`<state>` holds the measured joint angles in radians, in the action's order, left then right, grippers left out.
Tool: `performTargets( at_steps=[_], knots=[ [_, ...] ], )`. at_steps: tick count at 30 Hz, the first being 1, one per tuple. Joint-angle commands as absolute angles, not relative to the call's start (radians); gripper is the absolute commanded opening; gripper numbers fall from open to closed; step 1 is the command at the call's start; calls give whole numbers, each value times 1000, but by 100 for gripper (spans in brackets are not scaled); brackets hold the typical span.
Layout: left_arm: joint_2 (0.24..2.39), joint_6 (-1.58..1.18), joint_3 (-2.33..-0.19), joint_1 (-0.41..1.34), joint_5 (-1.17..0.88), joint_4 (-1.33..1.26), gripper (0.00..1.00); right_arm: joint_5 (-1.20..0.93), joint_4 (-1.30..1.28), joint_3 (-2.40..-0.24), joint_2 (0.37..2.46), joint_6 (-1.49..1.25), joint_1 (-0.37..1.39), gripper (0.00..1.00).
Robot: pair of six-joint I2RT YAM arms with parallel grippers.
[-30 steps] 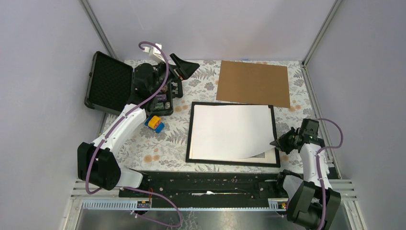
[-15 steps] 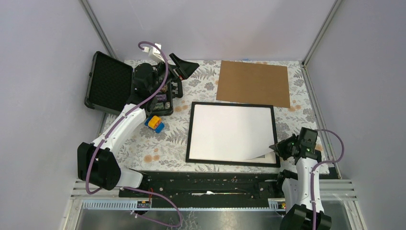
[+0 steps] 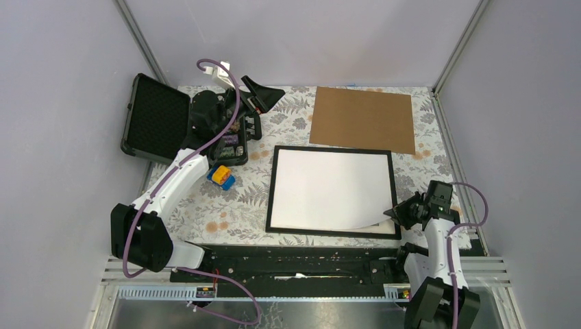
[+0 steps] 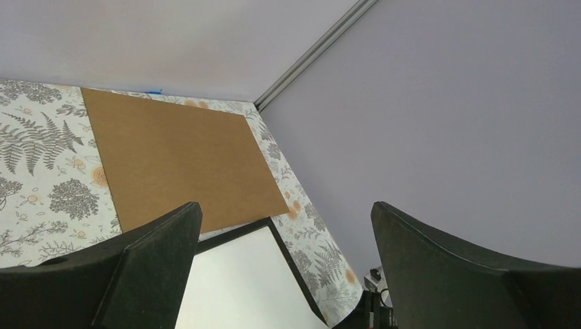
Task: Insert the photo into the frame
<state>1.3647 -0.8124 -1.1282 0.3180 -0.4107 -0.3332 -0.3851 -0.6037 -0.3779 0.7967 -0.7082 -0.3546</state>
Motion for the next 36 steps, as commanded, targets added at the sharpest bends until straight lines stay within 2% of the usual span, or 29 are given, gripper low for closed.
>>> performTargets(
  at_steps=[1,4,6,9,12,14,16,19,24,27,32,36],
  knots=[
    [1368,-827,-1128,310,-452,-410,99,-436,-593,-421,821,-644,-357,4],
    [1367,-830,-1132,308,-465,-411,99,-440,-608,-435,839,-624,-357,4],
    [1366,-830,-1130,306,-463,-410,99,-417,-635,-455,833,-609,-356,11],
    [1370,-830,-1129,302,-462,-410,99,-381,-660,-478,801,-621,-357,38],
    [1370,-831,-1128,300,-464,-411,99,-304,-730,-537,789,-618,-356,73],
    [1368,-831,-1128,301,-463,-411,99,-284,-748,-561,781,-632,-356,85],
    [1367,-830,-1126,299,-462,-410,99,-259,-768,-596,775,-631,-356,93],
    [1364,-828,-1125,298,-460,-409,99,-255,-769,-645,789,-607,-357,100],
    [1370,-828,-1124,298,-458,-413,99,-432,-712,-723,890,-532,-357,100],
    [1382,-831,-1123,297,-458,-418,99,-465,-626,-759,942,-509,-358,100],
    [1439,-832,-1136,298,-461,-424,99,-476,-338,-768,1095,-615,-357,100],
    [1521,-831,-1157,299,-473,-427,99,-459,36,-721,1266,-830,-354,100]
  ],
)
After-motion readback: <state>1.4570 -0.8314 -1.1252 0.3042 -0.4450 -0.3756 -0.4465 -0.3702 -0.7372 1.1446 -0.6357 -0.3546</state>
